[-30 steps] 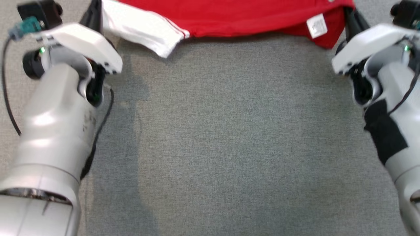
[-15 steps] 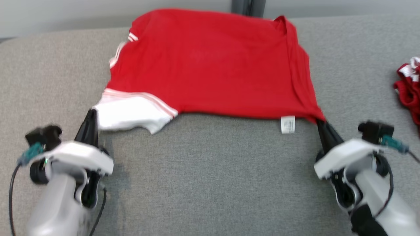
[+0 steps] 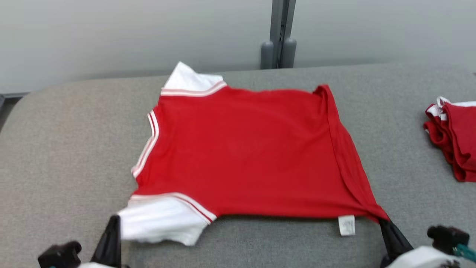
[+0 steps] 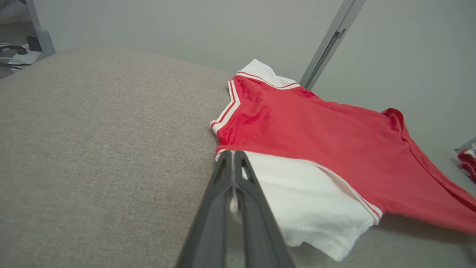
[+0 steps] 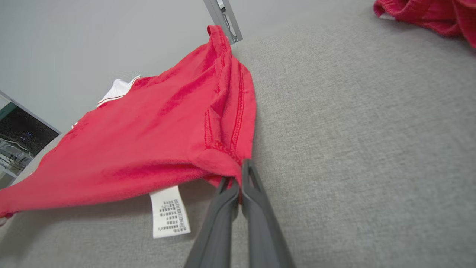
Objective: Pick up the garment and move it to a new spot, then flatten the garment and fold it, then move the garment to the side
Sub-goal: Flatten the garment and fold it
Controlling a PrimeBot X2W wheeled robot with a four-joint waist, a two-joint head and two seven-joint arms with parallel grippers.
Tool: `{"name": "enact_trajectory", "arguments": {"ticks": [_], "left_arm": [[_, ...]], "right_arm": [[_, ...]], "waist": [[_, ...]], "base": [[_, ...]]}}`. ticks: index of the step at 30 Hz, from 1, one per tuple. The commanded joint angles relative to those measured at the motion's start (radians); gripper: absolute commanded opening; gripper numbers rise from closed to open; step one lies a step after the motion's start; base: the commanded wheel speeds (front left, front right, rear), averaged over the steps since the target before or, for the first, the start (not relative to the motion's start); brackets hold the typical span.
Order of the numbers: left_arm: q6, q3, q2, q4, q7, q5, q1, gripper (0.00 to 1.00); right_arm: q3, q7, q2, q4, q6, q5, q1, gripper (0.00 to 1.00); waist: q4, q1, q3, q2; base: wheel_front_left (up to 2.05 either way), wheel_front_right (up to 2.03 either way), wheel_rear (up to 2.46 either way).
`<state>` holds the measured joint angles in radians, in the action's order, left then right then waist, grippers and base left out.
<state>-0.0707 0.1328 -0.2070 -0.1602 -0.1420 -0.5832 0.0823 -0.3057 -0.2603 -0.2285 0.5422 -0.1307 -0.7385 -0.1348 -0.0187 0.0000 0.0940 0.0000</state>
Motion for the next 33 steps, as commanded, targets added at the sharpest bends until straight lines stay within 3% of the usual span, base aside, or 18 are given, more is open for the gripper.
{"name": "enact_trajectory", "arguments": {"ticks": [1, 8, 14, 22, 33], "left_arm": [[-0.021, 0.0, -0.008, 0.051, 0.02, 0.007, 0.034, 0.0], [-0.13, 0.03, -0.017, 0.33, 0.164, 0.017, 0.255, 0.0], [-0.183, 0.051, -0.029, 0.464, 0.25, 0.022, 0.35, 0.0], [-0.173, 0.052, -0.049, 0.474, 0.278, 0.018, 0.298, 0.0], [-0.088, 0.049, -0.062, 0.355, 0.272, -0.009, 0.022, 0.0]], "right_arm": [[0.014, 0.002, -0.013, -0.017, 0.0, 0.01, 0.033, 0.0], [0.129, 0.074, 0.01, -0.155, 0.0, 0.093, 0.23, 0.0], [0.266, 0.195, 0.09, -0.343, 0.0, 0.198, 0.383, 0.0], [0.335, 0.3, 0.152, -0.46, 0.0, 0.258, 0.402, 0.0], [0.36, 0.307, 0.169, -0.423, 0.0, 0.274, 0.229, 0.0]], "waist": [[0.011, 0.0, -0.027, 0.0], [0.02, 0.0, -0.085, 0.0], [0.023, 0.0, -0.099, 0.0], [0.016, 0.0, -0.069, 0.0], [0.014, 0.0, 0.038, 0.0]], "base": [[0.0, 0.0, 0.0], [0.0, 0.0, 0.0], [0.0, 0.0, 0.0], [0.0, 0.0, 0.0], [0.0, 0.0, 0.0]]}}
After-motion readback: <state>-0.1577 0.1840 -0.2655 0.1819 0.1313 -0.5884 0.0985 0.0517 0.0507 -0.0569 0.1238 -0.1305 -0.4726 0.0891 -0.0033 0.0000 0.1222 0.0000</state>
